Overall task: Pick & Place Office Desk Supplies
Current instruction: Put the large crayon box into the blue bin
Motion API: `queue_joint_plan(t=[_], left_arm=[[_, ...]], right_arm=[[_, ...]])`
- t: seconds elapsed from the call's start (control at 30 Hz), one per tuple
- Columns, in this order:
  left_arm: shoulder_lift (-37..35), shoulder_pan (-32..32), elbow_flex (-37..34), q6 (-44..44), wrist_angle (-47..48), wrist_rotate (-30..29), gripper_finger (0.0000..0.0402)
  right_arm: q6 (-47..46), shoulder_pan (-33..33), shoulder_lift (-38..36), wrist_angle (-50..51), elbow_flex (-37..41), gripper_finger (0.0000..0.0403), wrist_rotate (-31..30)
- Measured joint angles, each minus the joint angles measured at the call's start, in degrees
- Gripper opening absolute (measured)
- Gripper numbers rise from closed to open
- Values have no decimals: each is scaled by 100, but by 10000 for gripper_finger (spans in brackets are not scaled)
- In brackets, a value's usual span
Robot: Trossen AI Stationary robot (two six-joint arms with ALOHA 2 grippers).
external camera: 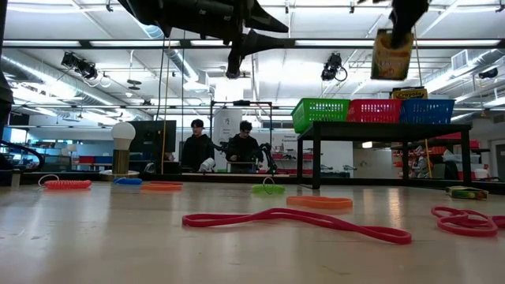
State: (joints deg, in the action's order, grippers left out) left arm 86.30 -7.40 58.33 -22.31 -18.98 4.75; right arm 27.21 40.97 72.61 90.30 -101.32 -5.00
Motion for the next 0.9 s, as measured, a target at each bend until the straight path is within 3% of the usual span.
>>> queue_joint_plan(t=[0.3, 0.9], left_arm=[[4, 0, 0, 104, 9, 26, 109], [7, 2, 0, 137, 9, 44, 108]], right_arm=[[581, 567, -336, -25, 1152, 81, -420], [980, 1038, -327, -515, 1951, 84, -766]])
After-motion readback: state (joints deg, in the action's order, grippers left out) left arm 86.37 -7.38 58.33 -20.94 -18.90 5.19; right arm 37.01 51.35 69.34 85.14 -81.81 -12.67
